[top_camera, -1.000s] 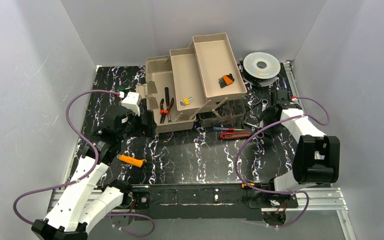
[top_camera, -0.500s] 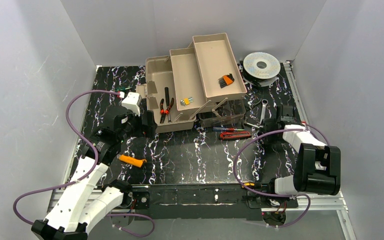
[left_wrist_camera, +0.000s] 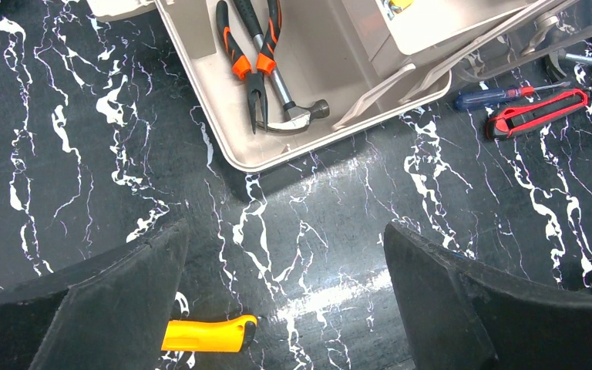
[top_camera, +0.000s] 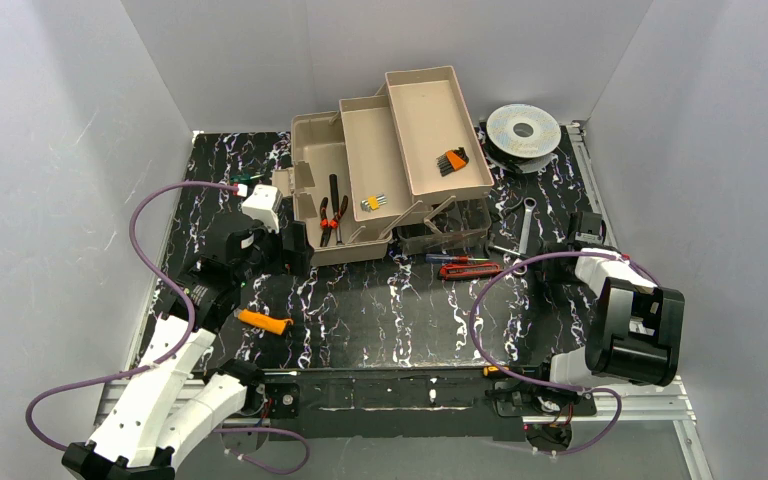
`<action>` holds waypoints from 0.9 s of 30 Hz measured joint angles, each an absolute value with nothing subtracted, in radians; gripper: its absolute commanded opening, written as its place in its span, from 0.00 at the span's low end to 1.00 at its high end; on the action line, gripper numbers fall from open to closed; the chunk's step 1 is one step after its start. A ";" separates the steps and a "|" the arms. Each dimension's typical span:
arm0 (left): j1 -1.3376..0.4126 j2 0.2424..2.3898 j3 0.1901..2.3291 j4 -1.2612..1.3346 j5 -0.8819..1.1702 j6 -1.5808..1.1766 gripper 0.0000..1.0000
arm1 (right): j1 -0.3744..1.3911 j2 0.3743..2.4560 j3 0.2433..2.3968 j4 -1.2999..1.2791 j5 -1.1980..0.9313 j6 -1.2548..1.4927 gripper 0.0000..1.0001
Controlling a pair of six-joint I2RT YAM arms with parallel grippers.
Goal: Pack the tool kit
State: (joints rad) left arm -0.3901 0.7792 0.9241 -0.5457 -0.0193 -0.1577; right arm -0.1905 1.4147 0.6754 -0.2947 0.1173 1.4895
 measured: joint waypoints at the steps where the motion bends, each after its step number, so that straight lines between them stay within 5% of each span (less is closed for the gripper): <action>1: -0.390 0.779 0.924 -0.546 -0.019 -0.158 0.98 | -0.194 1.418 0.677 -0.295 0.122 1.488 0.21; 2: -0.390 0.779 0.924 -0.546 -0.020 -0.158 0.98 | -0.196 1.422 0.677 -0.296 0.126 1.486 0.05; 3: -0.390 0.779 0.924 -0.546 -0.020 -0.158 0.98 | -0.200 1.427 0.677 -0.293 0.128 1.494 0.01; 10: -0.390 0.780 0.924 -0.546 -0.021 -0.158 0.98 | -0.228 1.389 0.650 -0.295 0.102 1.487 0.01; 27: -0.390 0.780 0.924 -0.546 -0.020 -0.158 0.98 | -0.242 0.919 0.752 -0.234 0.036 1.105 0.01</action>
